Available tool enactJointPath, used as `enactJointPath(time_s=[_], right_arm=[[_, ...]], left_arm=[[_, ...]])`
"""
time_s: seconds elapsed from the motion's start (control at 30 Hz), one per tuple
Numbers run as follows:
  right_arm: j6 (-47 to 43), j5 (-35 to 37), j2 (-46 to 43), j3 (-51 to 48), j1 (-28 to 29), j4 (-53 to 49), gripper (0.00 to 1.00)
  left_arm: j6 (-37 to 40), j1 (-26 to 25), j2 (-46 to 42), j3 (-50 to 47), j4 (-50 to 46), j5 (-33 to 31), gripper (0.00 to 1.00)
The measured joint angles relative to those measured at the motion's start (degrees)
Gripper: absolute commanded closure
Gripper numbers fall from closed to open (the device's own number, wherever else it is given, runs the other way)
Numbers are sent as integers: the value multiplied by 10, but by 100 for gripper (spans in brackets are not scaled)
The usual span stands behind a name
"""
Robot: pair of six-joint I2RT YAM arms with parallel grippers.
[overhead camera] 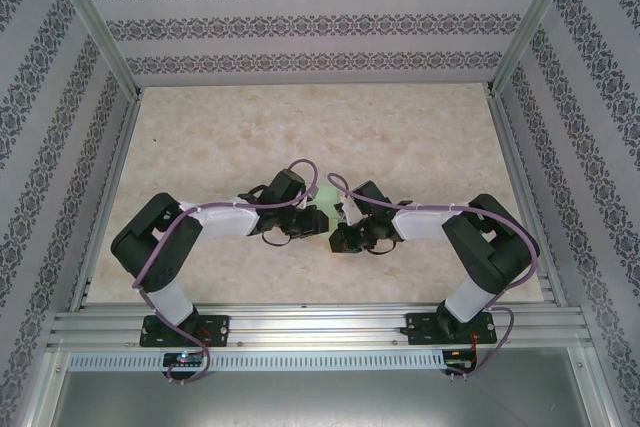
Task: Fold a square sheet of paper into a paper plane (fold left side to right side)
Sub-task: Third fold the triangle at the center of the table.
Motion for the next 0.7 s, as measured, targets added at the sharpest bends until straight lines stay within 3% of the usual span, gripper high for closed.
enactJointPath(time_s=[0.7], right_arm=[[2,0,1,1,0,-3,93]], left_arm=[[-5,5,58,6,25,-4,79]])
